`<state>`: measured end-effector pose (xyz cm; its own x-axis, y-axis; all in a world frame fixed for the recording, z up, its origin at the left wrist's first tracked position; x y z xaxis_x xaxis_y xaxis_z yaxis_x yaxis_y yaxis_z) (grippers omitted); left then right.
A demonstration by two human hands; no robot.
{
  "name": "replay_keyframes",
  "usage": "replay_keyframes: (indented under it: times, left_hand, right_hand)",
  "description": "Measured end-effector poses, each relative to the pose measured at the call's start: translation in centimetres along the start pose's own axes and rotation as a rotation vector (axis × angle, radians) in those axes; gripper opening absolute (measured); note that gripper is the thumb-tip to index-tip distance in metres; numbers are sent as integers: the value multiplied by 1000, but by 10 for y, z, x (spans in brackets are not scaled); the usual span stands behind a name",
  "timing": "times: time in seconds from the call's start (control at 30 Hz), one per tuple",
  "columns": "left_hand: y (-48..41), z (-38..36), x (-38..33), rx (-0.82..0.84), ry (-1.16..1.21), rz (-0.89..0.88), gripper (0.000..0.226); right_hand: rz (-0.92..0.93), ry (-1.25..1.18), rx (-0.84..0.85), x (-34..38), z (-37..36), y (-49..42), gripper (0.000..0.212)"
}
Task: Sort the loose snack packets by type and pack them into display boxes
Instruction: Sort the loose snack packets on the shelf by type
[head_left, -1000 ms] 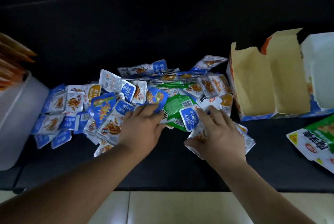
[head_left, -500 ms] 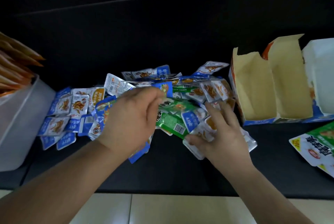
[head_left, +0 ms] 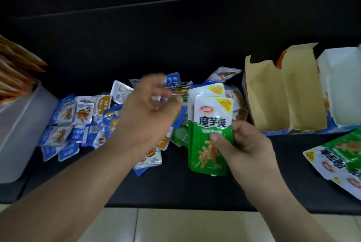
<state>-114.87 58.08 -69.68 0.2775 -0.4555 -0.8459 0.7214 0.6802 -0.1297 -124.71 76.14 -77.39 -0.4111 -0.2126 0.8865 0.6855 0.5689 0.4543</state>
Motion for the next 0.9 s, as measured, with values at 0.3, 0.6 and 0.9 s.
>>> replay_keyframes:
  times: [0.3, 0.6, 0.9]
  left_hand:
    - [74, -72, 36, 202, 224, 183, 17]
    - [38, -76, 66, 468, -579, -243, 43]
    - [7, -88, 86, 538, -876, -573, 22]
  right_hand:
    - [-229, -49, -2, -30, 11, 12, 28]
    - [-165, 154, -343, -27, 60, 10, 26]
    - [-168, 65, -271, -36, 51, 15, 45]
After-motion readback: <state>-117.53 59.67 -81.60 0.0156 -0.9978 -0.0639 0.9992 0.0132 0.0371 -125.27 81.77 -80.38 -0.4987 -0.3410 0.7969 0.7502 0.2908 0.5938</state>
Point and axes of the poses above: each hand's wrist, its own y-axis away from the middle knuckle, its own z-axis out of the back of the hand, x = y × z, the point moved 6 cm from there along -y, towards the middle knuckle, and after that the axes turned 15 degrees about -z, right-handed, at the moved point
